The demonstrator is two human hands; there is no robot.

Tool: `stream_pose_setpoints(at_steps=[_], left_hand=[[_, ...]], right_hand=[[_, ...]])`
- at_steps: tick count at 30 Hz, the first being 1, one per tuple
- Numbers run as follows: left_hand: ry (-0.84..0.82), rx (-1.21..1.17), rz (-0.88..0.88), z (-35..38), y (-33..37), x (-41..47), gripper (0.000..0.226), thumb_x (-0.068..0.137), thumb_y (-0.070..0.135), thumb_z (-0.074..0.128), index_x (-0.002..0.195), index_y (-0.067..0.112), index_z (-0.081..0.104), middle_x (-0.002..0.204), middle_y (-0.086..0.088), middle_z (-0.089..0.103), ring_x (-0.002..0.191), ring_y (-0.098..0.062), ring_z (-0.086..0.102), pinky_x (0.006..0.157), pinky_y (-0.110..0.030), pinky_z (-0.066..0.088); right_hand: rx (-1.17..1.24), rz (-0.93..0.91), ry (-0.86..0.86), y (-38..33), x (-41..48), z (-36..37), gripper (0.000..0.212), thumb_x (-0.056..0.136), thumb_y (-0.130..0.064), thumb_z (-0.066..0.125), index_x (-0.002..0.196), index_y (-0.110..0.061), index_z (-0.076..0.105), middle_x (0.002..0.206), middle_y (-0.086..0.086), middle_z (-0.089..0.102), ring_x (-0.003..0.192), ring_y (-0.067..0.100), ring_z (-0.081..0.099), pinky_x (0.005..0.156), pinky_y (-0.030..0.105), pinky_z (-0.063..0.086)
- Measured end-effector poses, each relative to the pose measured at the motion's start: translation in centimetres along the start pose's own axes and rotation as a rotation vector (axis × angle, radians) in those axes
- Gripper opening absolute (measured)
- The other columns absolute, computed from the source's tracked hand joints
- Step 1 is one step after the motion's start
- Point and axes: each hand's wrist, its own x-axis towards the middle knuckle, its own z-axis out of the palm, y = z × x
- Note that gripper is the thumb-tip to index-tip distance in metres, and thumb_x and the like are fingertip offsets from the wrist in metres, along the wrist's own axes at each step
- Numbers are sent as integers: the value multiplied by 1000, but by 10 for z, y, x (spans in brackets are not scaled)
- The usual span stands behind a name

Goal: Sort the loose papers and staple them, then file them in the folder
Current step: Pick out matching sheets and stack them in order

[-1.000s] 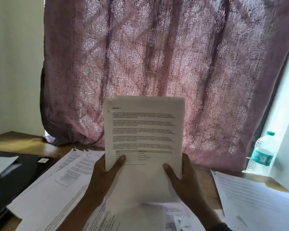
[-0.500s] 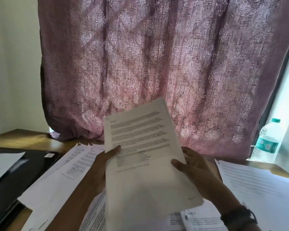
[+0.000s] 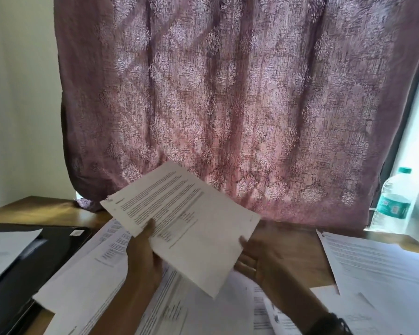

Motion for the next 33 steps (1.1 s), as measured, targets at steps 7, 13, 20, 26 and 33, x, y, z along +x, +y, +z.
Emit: stream_pose_setpoints(at_steps=[7, 13, 20, 26, 33], left_hand=[[-78, -33, 32, 12, 9, -9, 46, 90, 19, 56, 135, 17, 52, 123, -9, 66, 111, -26, 64, 88, -47, 53], [-182, 55, -155, 1, 31, 0, 37, 97, 33, 44, 122, 10, 60, 115, -16, 69, 99, -31, 69, 76, -48, 59], [-224, 496, -138, -1, 27, 2, 23, 96, 31, 49, 104, 14, 62, 87, -2, 75, 78, -18, 72, 67, -36, 56], [-190, 1045, 209, -8, 12, 12, 17, 92, 28, 60, 104, 17, 63, 102, -6, 71, 93, -26, 67, 86, -42, 51], [-91, 1061, 521, 2, 4, 6, 41, 85, 61, 41, 113, 32, 46, 111, 3, 62, 96, -17, 61, 85, -38, 50]], right_hand=[[-199, -143, 105, 4, 3, -11, 52, 84, 6, 66, 128, -16, 50, 108, 4, 73, 96, 26, 71, 65, 40, 58], [-356, -179, 196, -31, -7, -41, 36, 89, 11, 56, 116, -12, 56, 89, 1, 73, 70, 10, 72, 53, 26, 56], [-675, -350, 325, -41, -3, -55, 35, 92, 3, 55, 122, -15, 54, 100, -14, 63, 79, -7, 64, 56, 10, 51], [-913, -521, 409, -35, -3, -53, 36, 92, 5, 54, 127, -3, 53, 104, -1, 60, 83, 2, 57, 57, 1, 43], [-881, -666, 463, -22, 9, -47, 33, 95, -5, 54, 126, -6, 44, 108, -2, 57, 95, 16, 58, 75, 29, 55]])
